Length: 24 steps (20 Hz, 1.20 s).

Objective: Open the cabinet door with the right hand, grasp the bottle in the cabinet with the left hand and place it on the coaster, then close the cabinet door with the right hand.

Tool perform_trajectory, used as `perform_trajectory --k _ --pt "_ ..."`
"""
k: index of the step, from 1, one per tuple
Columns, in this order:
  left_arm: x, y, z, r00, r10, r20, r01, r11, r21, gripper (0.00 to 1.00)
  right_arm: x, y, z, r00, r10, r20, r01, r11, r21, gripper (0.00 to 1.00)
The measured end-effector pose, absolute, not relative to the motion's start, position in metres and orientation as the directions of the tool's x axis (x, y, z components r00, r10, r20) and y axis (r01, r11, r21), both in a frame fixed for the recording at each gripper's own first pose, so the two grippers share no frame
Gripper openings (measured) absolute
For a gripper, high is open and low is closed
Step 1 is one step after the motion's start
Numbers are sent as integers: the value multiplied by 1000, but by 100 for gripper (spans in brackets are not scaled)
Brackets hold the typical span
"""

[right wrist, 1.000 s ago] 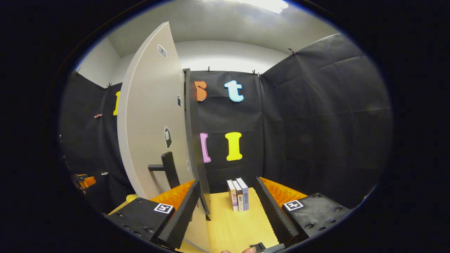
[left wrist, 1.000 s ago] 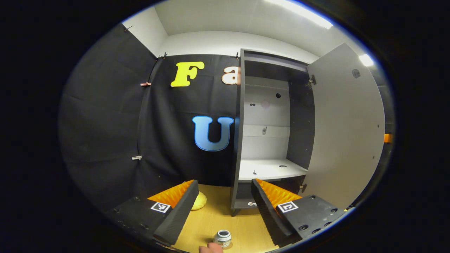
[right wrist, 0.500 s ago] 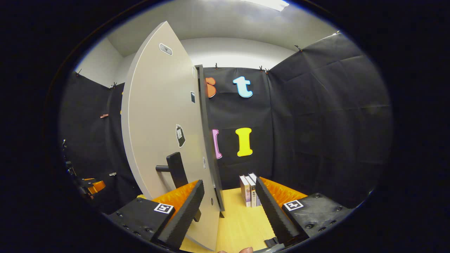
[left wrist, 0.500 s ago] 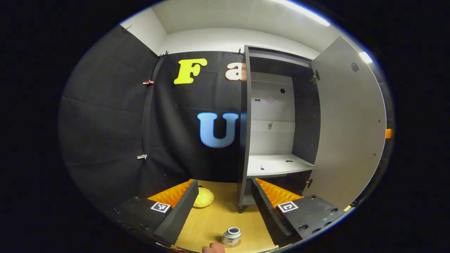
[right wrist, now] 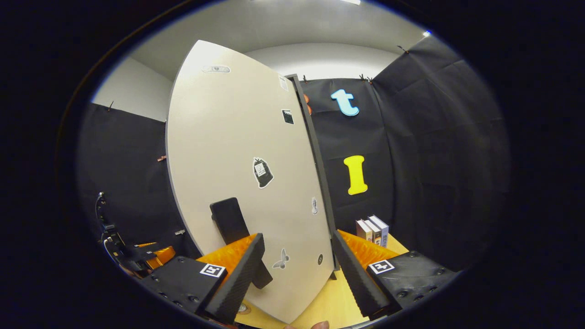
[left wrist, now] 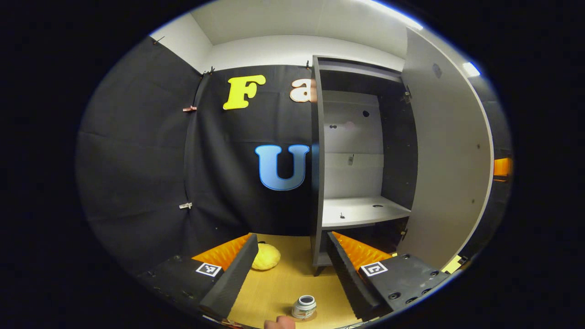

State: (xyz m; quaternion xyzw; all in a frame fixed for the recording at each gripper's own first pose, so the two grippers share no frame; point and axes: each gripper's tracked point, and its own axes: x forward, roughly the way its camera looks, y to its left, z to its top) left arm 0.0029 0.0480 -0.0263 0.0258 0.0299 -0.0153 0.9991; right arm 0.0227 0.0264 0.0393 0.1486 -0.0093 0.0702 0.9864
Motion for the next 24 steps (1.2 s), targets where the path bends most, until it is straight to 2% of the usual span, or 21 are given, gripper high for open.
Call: perform_trajectory --k 6,13,14,15,22,24 --pt "5 42 -27 997 -45 -62 48 998 46 95 31 45 39 986 162 45 -168 936 311 97" --pt "3 45 -23 998 -41 -58 44 997 63 95 49 85 37 970 241 29 -239 928 286 97" --pt "4 45 -21 998 -42 -56 45 997 64 92 51 90 34 968 251 24 -248 929 275 98" --pt "3 46 -20 998 -43 -54 46 997 64 95 52 91 34 968 251 26 -249 932 264 98" --pt "3 37 -17 997 -58 -45 61 996 70 95 51 84 22 976 220 8 -216 955 203 98" --pt "3 32 -18 997 -67 -48 70 995 65 92 51 78 20 979 202 4 -199 961 192 98"
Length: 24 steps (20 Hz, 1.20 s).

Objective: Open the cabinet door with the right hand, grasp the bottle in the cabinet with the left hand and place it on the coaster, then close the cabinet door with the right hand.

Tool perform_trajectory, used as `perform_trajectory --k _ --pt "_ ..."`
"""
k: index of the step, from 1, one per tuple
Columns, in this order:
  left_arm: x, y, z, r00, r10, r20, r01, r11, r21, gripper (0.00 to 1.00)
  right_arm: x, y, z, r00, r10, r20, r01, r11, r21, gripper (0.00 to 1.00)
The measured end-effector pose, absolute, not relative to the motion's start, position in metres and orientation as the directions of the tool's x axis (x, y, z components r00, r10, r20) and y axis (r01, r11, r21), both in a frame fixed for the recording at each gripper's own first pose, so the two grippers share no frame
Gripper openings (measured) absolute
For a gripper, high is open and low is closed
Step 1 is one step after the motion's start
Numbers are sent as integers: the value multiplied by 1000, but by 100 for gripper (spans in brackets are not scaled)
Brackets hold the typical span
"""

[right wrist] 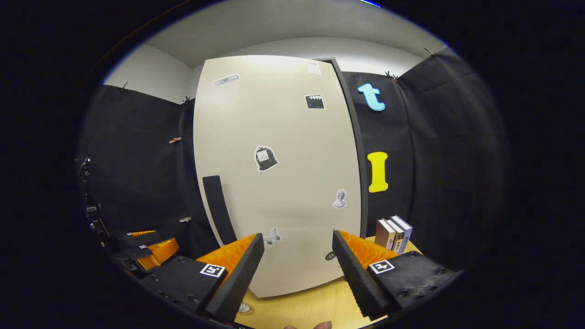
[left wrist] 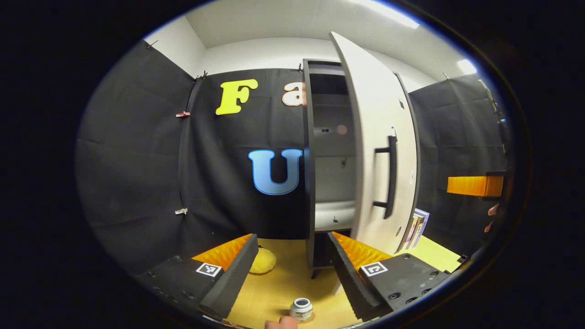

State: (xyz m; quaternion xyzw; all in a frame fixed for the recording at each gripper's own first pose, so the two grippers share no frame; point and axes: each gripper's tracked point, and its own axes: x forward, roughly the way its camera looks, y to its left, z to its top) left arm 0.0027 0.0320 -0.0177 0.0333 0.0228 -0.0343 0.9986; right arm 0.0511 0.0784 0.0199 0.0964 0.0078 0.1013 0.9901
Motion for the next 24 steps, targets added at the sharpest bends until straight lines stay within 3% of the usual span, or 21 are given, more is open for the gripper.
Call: perform_trajectory --k 13,24 --pt "2 16 -10 995 -99 -30 100 993 54 95 50 49 7 995 96 -27 -92 988 126 98" --pt "-1 18 -5 997 -77 -22 78 994 71 95 47 45 1 997 69 -36 -65 993 98 98"
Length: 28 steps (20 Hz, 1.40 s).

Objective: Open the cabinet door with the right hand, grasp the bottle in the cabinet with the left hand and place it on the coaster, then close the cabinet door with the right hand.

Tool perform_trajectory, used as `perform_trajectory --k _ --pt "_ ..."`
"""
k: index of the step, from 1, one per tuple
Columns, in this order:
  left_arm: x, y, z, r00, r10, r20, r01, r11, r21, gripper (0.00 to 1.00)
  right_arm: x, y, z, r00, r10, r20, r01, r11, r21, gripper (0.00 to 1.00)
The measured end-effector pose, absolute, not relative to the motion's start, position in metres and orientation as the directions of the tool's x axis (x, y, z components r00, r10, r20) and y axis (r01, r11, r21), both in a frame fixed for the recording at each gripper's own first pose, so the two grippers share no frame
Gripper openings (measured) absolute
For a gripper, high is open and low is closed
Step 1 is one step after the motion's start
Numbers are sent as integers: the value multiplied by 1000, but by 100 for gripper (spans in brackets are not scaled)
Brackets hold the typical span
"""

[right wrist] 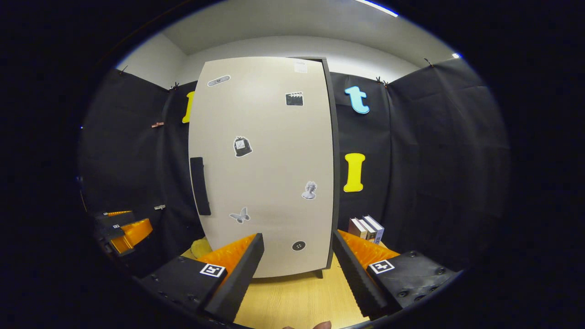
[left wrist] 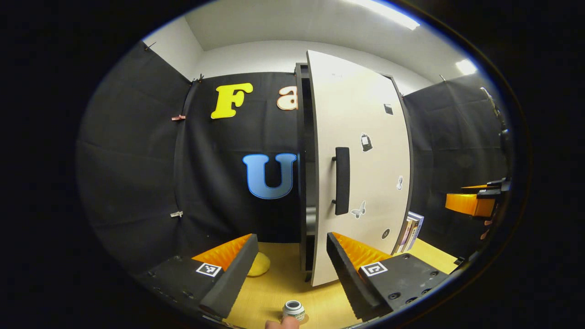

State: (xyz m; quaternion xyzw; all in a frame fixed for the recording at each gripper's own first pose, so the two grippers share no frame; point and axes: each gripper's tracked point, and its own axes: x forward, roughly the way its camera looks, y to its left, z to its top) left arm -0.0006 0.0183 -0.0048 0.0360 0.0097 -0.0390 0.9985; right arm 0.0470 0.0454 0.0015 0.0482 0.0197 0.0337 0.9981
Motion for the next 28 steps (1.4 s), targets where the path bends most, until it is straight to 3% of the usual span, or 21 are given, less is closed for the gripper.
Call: perform_trajectory --k 28 --pt "-11 11 0 996 -86 -15 87 993 74 95 36 44 15 998 55 6 -56 997 56 98"
